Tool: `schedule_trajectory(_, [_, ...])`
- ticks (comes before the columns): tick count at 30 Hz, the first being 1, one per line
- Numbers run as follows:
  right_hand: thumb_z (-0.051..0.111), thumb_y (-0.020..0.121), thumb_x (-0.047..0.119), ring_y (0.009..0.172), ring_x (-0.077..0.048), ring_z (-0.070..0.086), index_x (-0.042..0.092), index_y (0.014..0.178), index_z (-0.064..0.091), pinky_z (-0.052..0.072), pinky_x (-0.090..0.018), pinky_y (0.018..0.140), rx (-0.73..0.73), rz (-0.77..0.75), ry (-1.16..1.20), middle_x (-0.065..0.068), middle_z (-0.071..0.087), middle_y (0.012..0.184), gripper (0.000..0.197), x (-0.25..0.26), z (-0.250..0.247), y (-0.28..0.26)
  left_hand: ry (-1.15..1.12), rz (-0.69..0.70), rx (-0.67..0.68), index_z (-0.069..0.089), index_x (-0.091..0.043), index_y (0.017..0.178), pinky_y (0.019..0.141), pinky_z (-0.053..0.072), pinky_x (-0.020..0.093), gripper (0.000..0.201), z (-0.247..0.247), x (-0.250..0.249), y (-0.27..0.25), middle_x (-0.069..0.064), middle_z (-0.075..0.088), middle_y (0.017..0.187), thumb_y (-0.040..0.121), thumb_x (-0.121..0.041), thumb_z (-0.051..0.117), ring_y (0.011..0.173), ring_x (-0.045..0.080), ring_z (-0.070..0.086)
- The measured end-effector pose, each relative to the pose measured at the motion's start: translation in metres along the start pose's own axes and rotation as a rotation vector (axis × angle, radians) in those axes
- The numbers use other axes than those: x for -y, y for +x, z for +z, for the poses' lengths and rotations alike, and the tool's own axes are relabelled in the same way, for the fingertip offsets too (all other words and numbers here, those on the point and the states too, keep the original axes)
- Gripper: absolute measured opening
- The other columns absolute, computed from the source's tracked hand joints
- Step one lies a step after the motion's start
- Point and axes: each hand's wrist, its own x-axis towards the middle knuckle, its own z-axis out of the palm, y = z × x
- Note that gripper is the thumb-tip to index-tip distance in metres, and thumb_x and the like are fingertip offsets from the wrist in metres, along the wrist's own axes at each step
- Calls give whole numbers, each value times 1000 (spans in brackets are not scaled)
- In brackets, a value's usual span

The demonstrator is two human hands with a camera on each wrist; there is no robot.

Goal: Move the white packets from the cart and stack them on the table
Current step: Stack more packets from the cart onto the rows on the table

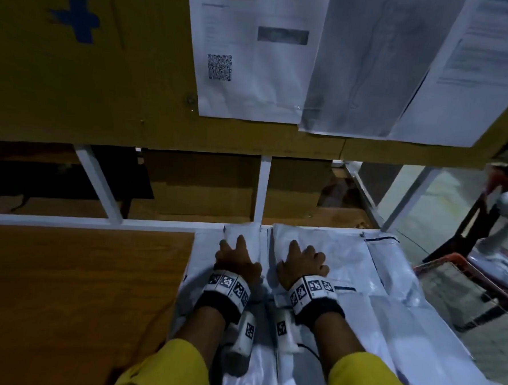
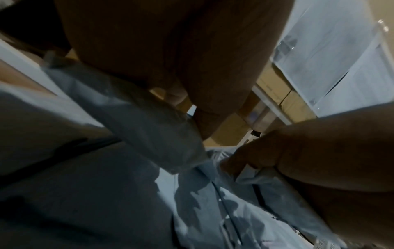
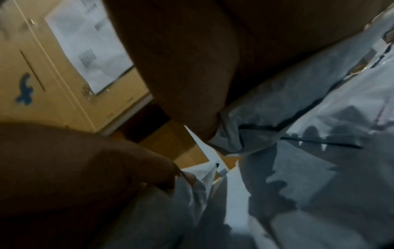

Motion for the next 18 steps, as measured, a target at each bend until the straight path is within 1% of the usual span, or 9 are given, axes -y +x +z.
schedule_trajectory(2, [54, 92, 50, 140, -39, 23, 26, 154, 21, 25, -52, 113, 45, 11, -49, -16, 24, 154, 75, 0, 10, 8, 72, 14, 26, 15, -25, 158, 107, 40, 47, 90, 9, 3, 7, 24, 16, 159, 87, -49, 64, 137, 45, 34])
schedule_trajectory(5, [56, 84, 60, 144, -41, 15, 24, 156, 16, 19, -56, 115, 108, 7, -92, -17, 17, 159, 90, 1, 25, 16, 144, 9, 82, 8, -27, 159, 110, 37, 49, 88, 17, 6, 14, 19, 6, 162, 91, -54, 58, 142, 42, 28])
schedule_trajectory(7, [56, 83, 63, 147, -42, 8, 24, 157, 12, 14, -58, 117, 138, 12, -101, -17, 11, 162, 95, 1, 35, 19, 168, 18, 119, -2, -26, 159, 116, 29, 51, 91, 23, 8, 15, 18, -6, 163, 94, -56, 54, 148, 42, 15])
schedule_trajectory(9, [58, 84, 60, 148, -42, 3, 24, 158, 8, 12, -59, 117, 145, 23, -104, -16, 5, 164, 96, 1, 40, 20, 177, 21, 152, -12, -25, 159, 119, 19, 52, 93, 28, 9, 16, 18, -17, 163, 96, -59, 48, 151, 43, 1])
schedule_trajectory(10, [58, 84, 58, 149, -42, 2, 24, 158, 7, 11, -58, 117, 141, 25, -103, -16, 4, 165, 95, 1, 41, 19, 171, 16, 157, -13, -25, 159, 120, 17, 53, 92, 31, 10, 17, 18, -20, 163, 97, -61, 45, 151, 43, -2])
schedule_trajectory(12, [54, 88, 53, 149, -42, 1, 23, 158, 9, 11, -57, 118, 115, 22, -93, -16, 4, 165, 88, 3, 39, 16, 142, 12, 147, -11, -26, 159, 119, 16, 55, 90, 36, 10, 20, 17, -19, 164, 96, -66, 40, 151, 43, -3])
schedule_trajectory(14, [48, 93, 49, 150, -41, 3, 22, 158, 12, 13, -57, 119, 64, 19, -62, -17, 6, 164, 79, 4, 32, 12, 107, 4, 134, -4, -28, 159, 118, 16, 55, 86, 35, 8, 20, 15, -14, 165, 95, -69, 36, 151, 42, 1])
schedule_trajectory(16, [49, 93, 53, 150, -40, 2, 22, 158, 12, 12, -55, 120, 49, 8, -22, -16, 6, 164, 80, 2, 21, 7, 90, -13, 118, 4, -31, 159, 118, 17, 56, 81, 30, 6, 17, 12, -7, 166, 95, -70, 34, 150, 40, 5])
schedule_trajectory(18, [52, 92, 55, 150, -40, 2, 22, 157, 18, 12, -54, 119, 59, -5, 24, -15, 7, 165, 81, -1, 9, 1, 59, -39, 71, 13, -31, 158, 116, 21, 56, 77, 21, 4, 10, 13, 3, 165, 95, -70, 34, 148, 40, 13])
